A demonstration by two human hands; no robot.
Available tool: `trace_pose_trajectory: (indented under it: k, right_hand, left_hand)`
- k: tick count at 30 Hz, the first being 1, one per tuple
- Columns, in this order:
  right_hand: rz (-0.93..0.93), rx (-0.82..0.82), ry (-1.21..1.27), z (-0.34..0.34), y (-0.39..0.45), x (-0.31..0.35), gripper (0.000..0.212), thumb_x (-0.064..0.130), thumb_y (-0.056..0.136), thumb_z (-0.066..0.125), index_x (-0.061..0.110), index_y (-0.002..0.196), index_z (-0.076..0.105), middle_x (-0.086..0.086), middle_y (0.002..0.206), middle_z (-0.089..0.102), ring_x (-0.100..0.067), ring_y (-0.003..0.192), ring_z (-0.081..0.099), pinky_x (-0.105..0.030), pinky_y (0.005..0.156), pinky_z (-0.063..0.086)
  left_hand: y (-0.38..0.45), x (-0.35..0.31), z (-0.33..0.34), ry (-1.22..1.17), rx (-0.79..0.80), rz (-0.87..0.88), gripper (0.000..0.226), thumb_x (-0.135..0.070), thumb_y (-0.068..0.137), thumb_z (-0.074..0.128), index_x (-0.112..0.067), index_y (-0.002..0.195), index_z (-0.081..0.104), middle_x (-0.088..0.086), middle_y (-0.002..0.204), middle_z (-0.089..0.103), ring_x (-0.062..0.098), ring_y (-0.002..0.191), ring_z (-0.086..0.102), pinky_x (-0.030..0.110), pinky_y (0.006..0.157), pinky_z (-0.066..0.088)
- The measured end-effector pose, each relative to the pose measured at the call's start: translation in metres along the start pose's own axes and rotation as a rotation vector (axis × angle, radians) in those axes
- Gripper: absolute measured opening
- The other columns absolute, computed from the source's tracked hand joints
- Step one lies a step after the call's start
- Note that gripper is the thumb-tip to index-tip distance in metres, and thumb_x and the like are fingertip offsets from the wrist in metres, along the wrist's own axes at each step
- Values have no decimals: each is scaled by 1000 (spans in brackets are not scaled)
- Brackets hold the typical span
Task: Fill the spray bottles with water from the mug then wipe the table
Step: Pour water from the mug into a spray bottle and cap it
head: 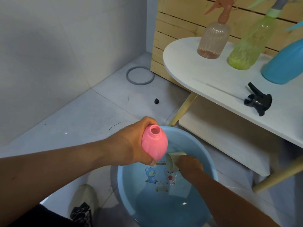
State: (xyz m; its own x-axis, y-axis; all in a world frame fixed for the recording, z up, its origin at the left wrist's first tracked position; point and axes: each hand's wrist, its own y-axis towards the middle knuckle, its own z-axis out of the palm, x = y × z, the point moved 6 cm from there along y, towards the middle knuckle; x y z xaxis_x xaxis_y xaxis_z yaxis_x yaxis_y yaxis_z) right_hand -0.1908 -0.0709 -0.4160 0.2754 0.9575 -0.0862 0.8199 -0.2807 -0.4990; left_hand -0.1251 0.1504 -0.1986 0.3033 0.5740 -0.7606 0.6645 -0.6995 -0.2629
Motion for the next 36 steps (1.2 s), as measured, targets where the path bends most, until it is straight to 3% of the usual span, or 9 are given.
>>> trace_pose_trajectory:
  k: [3, 6, 9, 13, 16, 19, 25, 29, 36]
  right_hand:
    - [-7, 7, 303, -5, -5, -1, 25, 24, 105, 47, 16, 109, 70, -6, 110, 70, -28, 104, 66, -33, 85, 51]
    - [40, 34, 677, -10, -16, -8, 45, 42, 106, 43, 19, 68, 54, 2, 71, 56, -18, 70, 54, -30, 65, 41]
    - [63, 66, 891, -14, -31, -12, 44, 46, 100, 51, 17, 68, 51, 3, 66, 52, -13, 59, 43, -26, 56, 35]
    - [131, 49, 1123, -34, -60, -20, 26, 50, 73, 63, 27, 69, 52, 1, 68, 44, -18, 66, 37, -27, 57, 29]
    - [103, 30, 1232, -61, -81, -26, 26, 40, 81, 71, 23, 74, 53, 0, 69, 40, -18, 66, 35, -24, 50, 25]
    - [70, -29, 1262, -100, -103, -35, 24, 33, 84, 74, 19, 76, 56, 3, 63, 38, -14, 57, 32, -24, 50, 24]
    - [-5, -160, 1259, -188, -160, -47, 28, 36, 88, 72, 10, 79, 68, 6, 52, 37, -9, 47, 31, -22, 47, 26]
    - [-45, -242, 1253, -231, -189, -49, 43, 40, 90, 71, 20, 63, 44, 10, 54, 33, -12, 55, 30, -26, 53, 28]
    - [-92, -374, 1232, -269, -211, -45, 51, 42, 86, 75, 25, 56, 37, -2, 63, 29, -15, 55, 24, -28, 53, 24]
  left_hand:
    - [0, 0, -2, -2, -5, -2, 90, -28, 61, 101, -44, 127, 41, -20, 122, 54, 12, 113, 56, 37, 85, 61]
    - [0, 1, -6, 8, -14, -2, 90, -28, 59, 101, -46, 125, 42, -20, 122, 54, 14, 114, 57, 39, 83, 62]
    - [-1, 1, -13, 9, -47, -2, 89, -29, 59, 100, -48, 123, 42, -22, 120, 54, 13, 113, 57, 36, 80, 62]
    - [-4, 0, -25, -12, -109, -11, 88, -28, 60, 99, -49, 122, 41, -21, 121, 53, 11, 112, 57, 40, 83, 62]
    - [-8, 0, -33, -27, -153, -2, 89, -27, 60, 99, -46, 125, 42, -21, 120, 53, 9, 111, 57, 31, 80, 60]
    - [-14, -1, -39, -47, -195, 4, 91, -24, 60, 99, -42, 128, 42, -20, 119, 53, 9, 108, 57, 23, 73, 53]
    - [-20, -6, -43, -60, -232, 8, 92, -23, 62, 98, -38, 131, 39, -20, 117, 51, 10, 107, 55, 24, 71, 53]
    - [-22, -8, -37, -39, -208, 11, 91, -26, 62, 97, -38, 130, 39, -18, 118, 51, 10, 107, 56, 25, 72, 56]
    - [-20, -17, -27, -19, -162, 44, 92, -29, 62, 98, -40, 132, 40, -20, 118, 52, 12, 108, 57, 24, 75, 57]
